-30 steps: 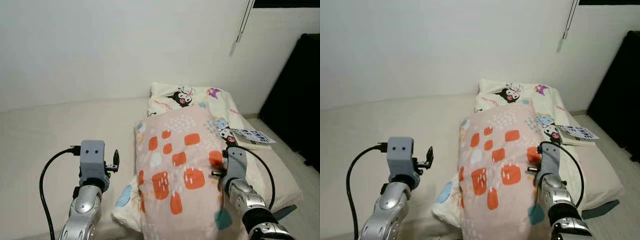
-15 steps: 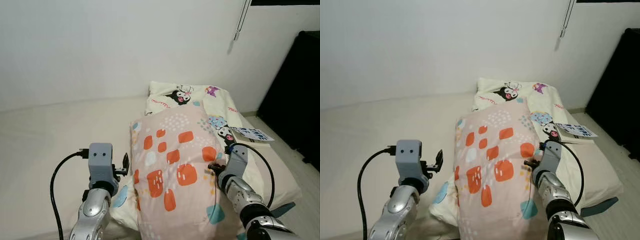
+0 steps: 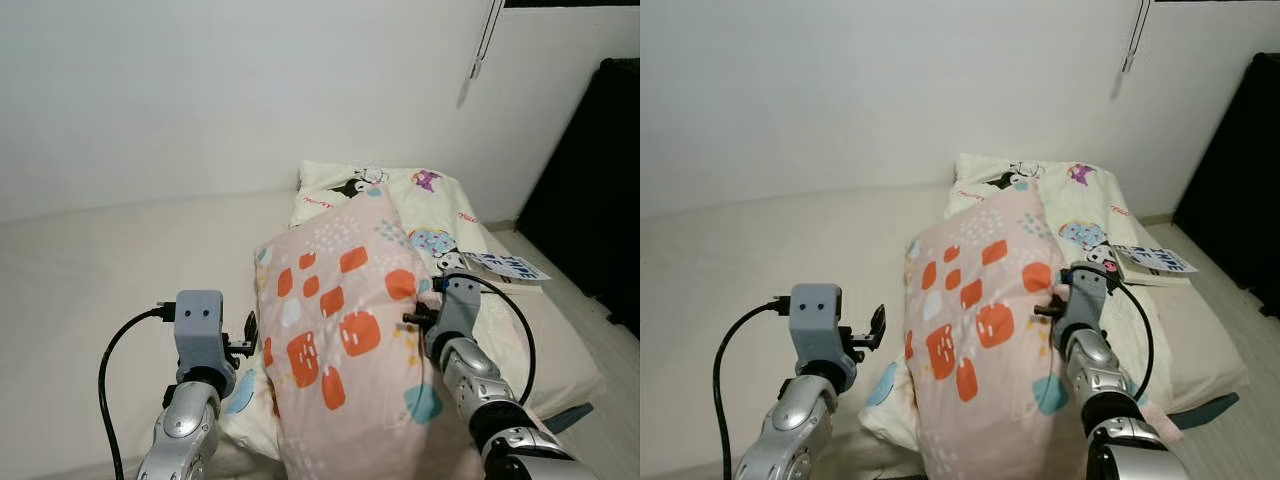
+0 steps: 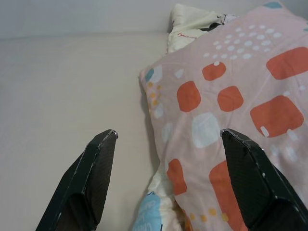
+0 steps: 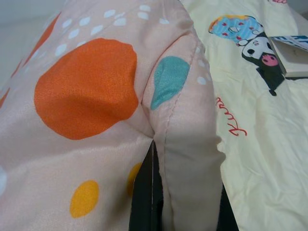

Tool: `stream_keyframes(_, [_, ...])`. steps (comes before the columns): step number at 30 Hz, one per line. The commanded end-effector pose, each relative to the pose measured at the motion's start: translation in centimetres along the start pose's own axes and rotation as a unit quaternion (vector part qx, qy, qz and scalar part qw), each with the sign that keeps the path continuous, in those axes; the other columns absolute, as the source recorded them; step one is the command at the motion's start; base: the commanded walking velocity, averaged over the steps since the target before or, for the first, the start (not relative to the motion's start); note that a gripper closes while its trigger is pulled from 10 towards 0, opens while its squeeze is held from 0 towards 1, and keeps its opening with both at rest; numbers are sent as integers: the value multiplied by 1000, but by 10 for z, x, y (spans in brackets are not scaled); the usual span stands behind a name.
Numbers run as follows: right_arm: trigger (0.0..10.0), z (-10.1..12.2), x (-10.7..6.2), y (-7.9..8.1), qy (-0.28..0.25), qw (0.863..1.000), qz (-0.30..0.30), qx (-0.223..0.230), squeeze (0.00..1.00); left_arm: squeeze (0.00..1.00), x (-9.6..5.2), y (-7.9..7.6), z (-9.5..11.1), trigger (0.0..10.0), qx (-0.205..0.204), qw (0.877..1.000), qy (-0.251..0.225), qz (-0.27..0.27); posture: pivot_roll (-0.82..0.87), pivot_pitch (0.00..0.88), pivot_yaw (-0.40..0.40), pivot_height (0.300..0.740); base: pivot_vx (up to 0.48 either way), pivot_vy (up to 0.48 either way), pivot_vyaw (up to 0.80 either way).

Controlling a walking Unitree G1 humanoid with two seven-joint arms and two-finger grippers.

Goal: Clean up the room

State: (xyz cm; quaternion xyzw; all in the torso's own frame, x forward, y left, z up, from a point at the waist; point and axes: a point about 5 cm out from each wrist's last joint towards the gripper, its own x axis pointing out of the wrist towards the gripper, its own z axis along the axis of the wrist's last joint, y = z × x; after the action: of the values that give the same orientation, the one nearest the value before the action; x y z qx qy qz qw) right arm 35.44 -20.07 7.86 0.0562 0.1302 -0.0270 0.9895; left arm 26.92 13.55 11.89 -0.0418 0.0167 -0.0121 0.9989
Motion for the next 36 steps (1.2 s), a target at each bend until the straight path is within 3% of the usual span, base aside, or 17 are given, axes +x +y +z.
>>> stream_keyframes(1, [10000, 11, 2, 5, -32, 999, 7, -3, 0, 0, -3, 4, -2, 10000, 6, 1000, 9, 7, -30, 126, -16, 687, 0, 0, 0])
stream_keyframes(11, [10000, 17, 2, 4, -48, 999, 9, -3, 0, 0, -2, 7, -2, 10000, 8, 1000, 10, 12, -30, 130, -15, 648, 0, 0, 0])
stream_keyframes(36, [10000, 17, 0, 0, -61, 998, 2, 5, 0, 0, -4, 4, -1, 10000, 10, 1000, 13, 6, -25, 137, -7, 604, 0, 0, 0])
